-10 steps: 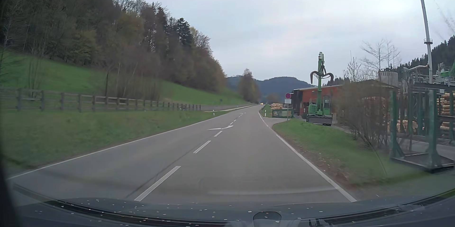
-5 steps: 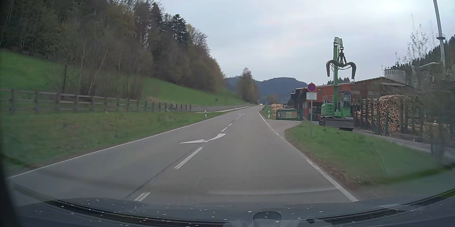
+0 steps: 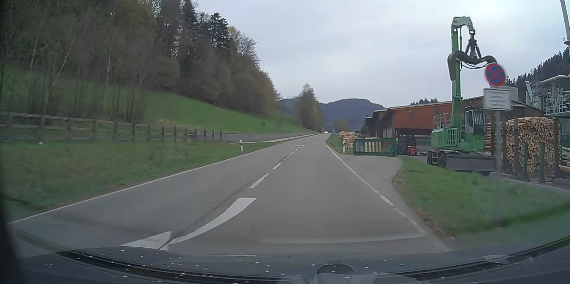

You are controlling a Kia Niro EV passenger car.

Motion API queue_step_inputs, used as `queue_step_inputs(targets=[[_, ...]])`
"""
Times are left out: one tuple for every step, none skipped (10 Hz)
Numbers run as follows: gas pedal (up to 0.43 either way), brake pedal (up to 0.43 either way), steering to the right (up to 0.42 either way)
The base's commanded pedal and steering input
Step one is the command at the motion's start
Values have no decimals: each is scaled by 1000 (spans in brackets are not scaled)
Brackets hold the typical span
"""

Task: Follow the waypoints while adhering to traffic rules and regulations

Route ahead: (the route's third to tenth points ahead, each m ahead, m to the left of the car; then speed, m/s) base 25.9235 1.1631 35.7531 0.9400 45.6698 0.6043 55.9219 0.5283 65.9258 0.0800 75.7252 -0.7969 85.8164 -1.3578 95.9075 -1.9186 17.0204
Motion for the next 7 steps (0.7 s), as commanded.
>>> queue_step_inputs(targets=[[150,0,4],[150,0,4],[150,0,4],[150,0,4],[150,0,4],[150,0,4],[150,0,4]])
